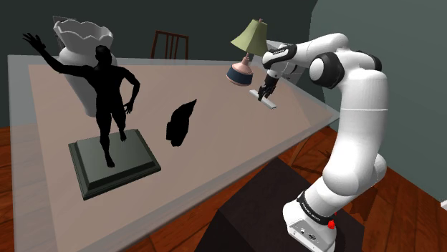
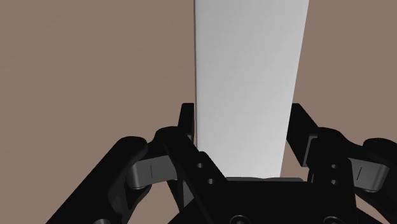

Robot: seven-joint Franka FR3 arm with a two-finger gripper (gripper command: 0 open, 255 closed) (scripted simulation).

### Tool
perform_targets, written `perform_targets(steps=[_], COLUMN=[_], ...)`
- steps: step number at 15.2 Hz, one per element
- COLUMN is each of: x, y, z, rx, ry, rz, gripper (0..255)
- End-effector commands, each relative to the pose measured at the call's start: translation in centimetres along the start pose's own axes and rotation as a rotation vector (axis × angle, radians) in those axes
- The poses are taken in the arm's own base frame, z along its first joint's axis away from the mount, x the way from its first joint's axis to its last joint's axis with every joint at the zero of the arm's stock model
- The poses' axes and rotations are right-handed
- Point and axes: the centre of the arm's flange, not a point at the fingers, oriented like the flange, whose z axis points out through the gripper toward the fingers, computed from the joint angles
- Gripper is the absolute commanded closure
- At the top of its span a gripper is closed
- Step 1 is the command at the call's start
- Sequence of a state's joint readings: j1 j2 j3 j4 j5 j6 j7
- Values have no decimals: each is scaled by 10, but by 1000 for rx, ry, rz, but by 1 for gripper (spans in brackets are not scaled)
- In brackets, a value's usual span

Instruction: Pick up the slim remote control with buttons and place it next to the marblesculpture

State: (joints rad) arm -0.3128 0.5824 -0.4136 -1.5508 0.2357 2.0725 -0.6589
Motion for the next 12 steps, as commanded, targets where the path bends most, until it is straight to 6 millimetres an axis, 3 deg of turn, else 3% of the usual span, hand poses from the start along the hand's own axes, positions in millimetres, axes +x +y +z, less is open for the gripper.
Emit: perform_targets(steps=[1, 3, 12], x=[0, 0, -1], y=[0, 0, 0], z=[0, 0, -47], rx=[0, 0, 0], ry=[0, 0, 0], rz=[0, 0, 0], gripper=[255, 255, 255])
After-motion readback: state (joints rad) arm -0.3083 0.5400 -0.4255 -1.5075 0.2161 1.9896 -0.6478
